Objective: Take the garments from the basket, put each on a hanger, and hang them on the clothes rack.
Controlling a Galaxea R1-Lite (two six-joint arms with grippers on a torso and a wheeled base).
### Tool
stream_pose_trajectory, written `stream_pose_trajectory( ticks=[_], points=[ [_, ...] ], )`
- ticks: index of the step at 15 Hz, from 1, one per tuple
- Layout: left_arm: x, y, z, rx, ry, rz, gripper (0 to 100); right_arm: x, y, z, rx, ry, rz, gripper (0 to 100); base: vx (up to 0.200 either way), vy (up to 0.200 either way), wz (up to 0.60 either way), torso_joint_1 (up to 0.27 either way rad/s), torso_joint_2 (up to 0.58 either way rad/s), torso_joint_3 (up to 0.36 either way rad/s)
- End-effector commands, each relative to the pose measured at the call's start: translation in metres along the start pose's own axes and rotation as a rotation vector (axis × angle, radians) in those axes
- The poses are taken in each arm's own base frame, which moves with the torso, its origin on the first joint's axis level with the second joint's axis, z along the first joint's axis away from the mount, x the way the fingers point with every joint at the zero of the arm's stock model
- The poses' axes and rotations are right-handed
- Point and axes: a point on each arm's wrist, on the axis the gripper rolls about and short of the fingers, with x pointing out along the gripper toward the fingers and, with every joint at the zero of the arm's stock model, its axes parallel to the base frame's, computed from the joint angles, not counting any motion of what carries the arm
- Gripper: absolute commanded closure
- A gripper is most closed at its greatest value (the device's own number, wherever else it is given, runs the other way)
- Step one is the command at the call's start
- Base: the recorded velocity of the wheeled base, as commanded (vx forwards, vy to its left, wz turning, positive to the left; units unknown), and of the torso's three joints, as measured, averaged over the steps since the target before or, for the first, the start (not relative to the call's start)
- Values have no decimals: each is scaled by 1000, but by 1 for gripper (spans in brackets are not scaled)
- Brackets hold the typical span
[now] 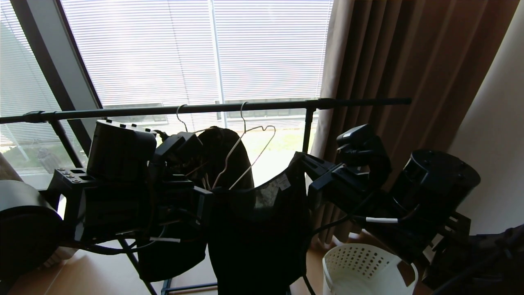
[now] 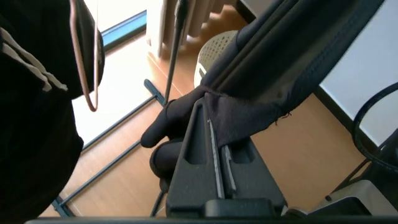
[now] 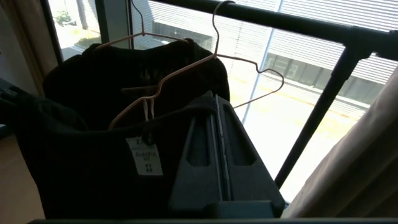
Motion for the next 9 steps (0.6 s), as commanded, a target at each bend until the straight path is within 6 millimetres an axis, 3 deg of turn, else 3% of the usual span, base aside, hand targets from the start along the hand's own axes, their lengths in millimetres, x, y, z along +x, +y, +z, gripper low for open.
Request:
stream_pose_trajectory(
  ticks=[1,5,9],
  points=[
    [-14,1,4,-2,-42,10,100,-1,-1,2,-18,-5,-37,100,0,0,0,0,0,0],
    [-29,4,7,-5,-85,25,100,0,-1,-2,-30,11,-35,100,0,0,0,0,0,0],
    [-31,3,19,12,-175,19,100,0,1,-9,-40,35,-30,100,0,0,0,0,0,0]
  ],
)
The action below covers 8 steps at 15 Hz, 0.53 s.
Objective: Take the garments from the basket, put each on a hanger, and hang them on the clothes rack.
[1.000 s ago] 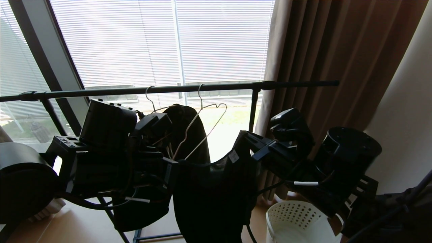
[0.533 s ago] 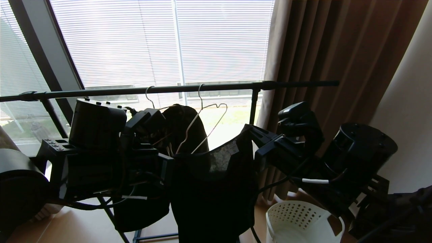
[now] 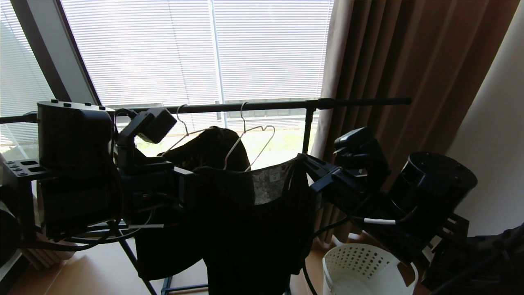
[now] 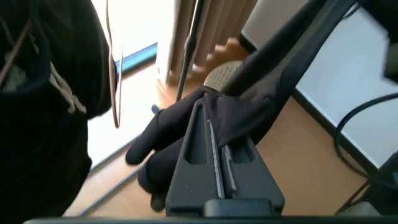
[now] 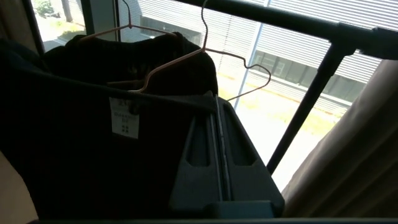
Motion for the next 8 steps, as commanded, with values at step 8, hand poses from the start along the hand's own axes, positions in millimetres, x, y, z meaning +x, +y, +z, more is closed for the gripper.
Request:
stream_pose_trajectory(
  ticks=[8],
  points=[
    [3,-23,37,55,-117,-40,100,3,28,-30,-29,111,80,100,0,0,0,0,0,0]
  ],
)
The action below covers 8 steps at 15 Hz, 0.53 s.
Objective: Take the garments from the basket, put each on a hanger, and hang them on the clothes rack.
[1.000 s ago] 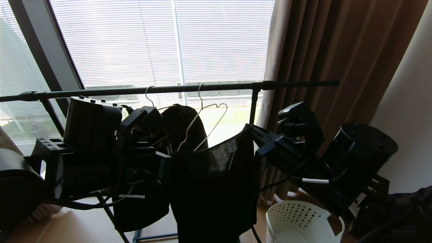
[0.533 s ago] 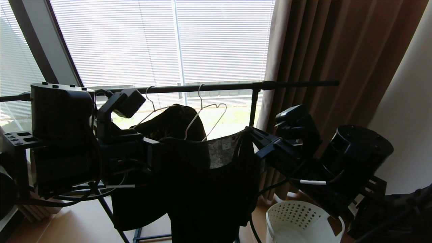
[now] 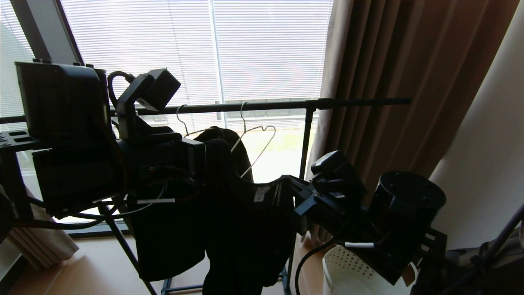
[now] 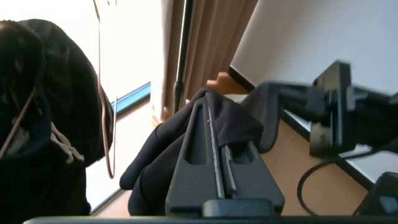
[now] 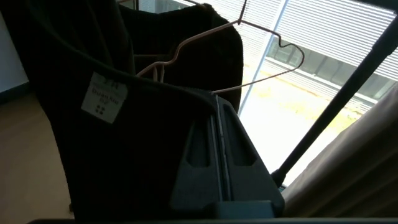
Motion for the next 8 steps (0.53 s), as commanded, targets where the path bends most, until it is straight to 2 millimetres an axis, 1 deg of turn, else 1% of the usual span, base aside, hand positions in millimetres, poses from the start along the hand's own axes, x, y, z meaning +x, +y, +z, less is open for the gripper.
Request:
stream_pose_trajectory(
  ticks=[1,3,5,6,8],
  points=[
    [5,0,0,0,4,11,100,3,4,-8,-9,36,2,100,0,0,0,0,0,0],
    [6,2,-4,-5,20,20,100,3,2,-4,-7,20,-6,100,0,0,0,0,0,0],
    [5,7,-7,-12,28,37,100,5,-5,-3,-3,19,-26,100,0,0,0,0,0,0],
    [5,10,-13,-17,48,47,100,6,-10,-3,-3,17,-45,100,0,0,0,0,0,0],
    [5,15,-19,-25,68,62,100,6,-12,0,-1,8,-51,100,0,0,0,0,0,0]
  ],
)
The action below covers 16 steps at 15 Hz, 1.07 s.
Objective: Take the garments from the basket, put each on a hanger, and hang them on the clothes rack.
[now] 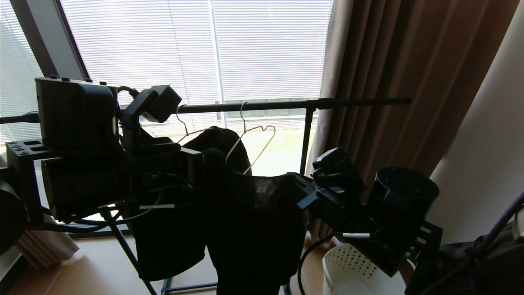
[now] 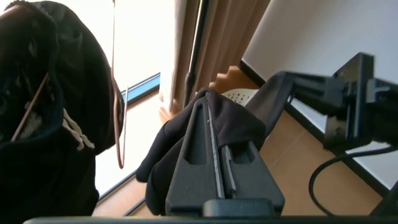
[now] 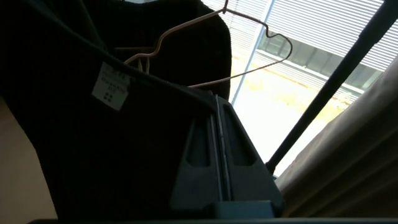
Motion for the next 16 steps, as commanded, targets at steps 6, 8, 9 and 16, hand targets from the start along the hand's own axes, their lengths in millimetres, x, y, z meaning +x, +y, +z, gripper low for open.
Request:
stream_pose_trajectory(
  ticks=[6,8,9,16],
  points=[
    [0,6,-26,-14,83,21,100,-3,-7,12,8,-32,-24,100,0,0,0,0,0,0],
    [0,6,-28,-16,89,21,100,-4,-8,13,8,-33,-24,100,0,0,0,0,0,0],
    [0,6,-28,-16,89,21,100,-4,-8,13,8,-33,-26,100,0,0,0,0,0,0],
    [1,5,-45,-25,150,-30,100,-1,-9,19,16,-54,-61,100,0,0,0,0,0,0]
  ],
)
